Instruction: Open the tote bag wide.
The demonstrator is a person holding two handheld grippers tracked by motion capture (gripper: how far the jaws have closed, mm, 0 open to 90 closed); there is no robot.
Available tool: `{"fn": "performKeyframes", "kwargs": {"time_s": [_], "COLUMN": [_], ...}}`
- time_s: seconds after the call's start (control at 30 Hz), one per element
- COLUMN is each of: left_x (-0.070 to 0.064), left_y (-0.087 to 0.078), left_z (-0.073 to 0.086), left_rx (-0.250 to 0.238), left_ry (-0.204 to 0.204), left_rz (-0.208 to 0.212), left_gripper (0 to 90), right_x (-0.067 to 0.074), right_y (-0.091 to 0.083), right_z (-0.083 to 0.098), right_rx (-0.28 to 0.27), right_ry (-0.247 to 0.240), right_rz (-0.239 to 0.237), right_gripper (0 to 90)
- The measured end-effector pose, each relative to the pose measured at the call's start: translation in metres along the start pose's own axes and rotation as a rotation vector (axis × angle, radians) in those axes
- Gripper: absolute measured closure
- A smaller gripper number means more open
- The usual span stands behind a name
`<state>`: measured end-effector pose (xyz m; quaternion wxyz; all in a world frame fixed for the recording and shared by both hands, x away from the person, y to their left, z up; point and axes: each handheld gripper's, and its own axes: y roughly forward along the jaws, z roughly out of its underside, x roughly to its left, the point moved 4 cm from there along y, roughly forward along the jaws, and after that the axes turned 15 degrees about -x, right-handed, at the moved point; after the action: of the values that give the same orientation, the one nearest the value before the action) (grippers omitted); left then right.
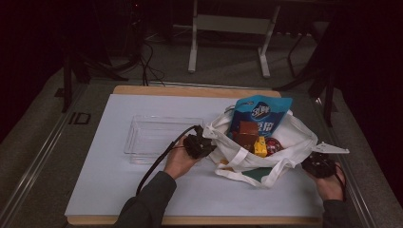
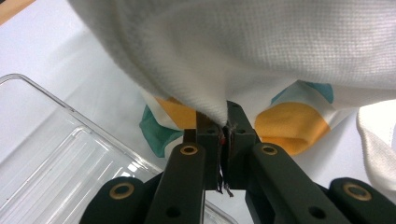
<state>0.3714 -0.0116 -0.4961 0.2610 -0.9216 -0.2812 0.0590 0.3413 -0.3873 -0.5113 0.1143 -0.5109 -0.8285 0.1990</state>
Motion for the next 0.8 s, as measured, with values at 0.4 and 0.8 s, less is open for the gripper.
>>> {"fn": "performKeyframes", "kwargs": {"time_s": [0.4, 0.8], "left_x": [0.002, 0.012], "left_y": [-0.004, -0.025], "left_z": [0.003, -0.007], "left_rx": [0.023, -0.149], "left_ry": [0.023, -0.07], "left_rz": [-0.009, 0.012], "left_gripper": [87.8, 50.4], "right_x": [-0.002, -0.008], "right_y": [-0.005, -0.009], "right_z": [0.0, -0.003], "right_rx": [-0.024, -0.061], "right_ry": [0.001, 0.036], "right_rz": [-0.001, -0.01], "right_gripper": [88.7, 65.6]}}
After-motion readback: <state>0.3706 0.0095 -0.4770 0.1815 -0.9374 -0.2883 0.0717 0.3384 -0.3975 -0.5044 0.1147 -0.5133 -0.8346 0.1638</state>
